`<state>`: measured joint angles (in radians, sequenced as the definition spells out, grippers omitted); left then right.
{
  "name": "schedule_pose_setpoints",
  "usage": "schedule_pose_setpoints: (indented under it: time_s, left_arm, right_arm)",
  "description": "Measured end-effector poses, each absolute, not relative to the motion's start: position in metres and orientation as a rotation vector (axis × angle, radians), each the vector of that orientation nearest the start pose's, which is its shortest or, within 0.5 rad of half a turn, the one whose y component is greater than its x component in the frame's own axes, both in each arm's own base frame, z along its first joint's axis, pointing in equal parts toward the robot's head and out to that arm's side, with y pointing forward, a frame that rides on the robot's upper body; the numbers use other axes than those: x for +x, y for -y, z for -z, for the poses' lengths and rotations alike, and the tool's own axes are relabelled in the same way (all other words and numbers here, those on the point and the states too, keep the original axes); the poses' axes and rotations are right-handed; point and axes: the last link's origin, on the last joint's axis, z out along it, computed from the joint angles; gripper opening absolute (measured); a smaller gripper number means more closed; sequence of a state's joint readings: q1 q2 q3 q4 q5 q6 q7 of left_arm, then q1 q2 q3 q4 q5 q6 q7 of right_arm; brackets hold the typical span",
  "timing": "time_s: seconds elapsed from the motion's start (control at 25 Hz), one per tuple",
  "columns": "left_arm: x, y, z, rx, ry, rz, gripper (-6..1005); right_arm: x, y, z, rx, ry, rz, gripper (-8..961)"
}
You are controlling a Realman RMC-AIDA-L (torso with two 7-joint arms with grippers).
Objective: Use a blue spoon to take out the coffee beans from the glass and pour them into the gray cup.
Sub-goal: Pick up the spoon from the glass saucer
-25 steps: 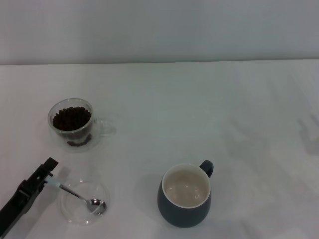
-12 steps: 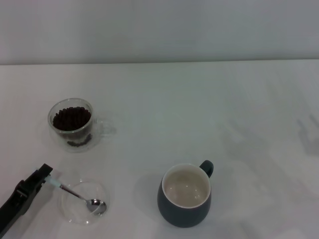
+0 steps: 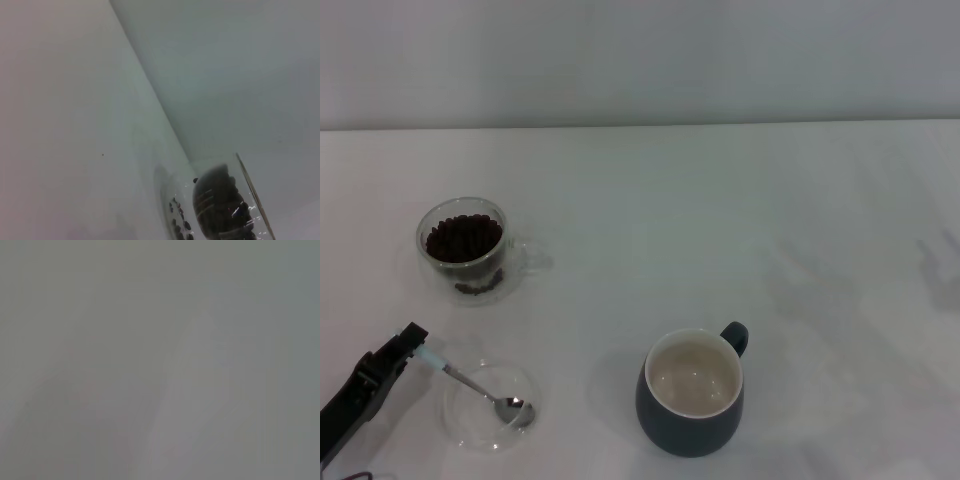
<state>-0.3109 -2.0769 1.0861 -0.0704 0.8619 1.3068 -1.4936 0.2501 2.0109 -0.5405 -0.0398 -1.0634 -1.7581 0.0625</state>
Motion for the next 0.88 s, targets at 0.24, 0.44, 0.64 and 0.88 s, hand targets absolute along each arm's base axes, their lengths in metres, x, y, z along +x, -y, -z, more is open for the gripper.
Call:
schedule_pose_setpoints:
  time_s: [0.24,0.44,0.64,0.88]
  left_arm:
    - [-0.361,-0.237,0.056,2.059,-2.442,-1.722,130]
    - [-0.363,-0.237,0.044,2.104,-2.377,-1.794,130]
    - [-0.366,-0.237,0.027,2.14,-2.319,-1.864,129]
    - [-0.361,-0.252,-0.007,2.289,-2.122,-1.905,129]
  right_arm:
    - [0.347,-0.24,-0.056,-1.562,-0.01,-0.729,348]
    - [0.347,-0.241,-0.056,-1.562,-0.011,-0.728,348]
    - [0.347,-0.242,-0.056,-1.562,-0.01,-0.728,348]
    - [0.346,-0.241,-0.056,-1.564,-0.007,-0.732,348]
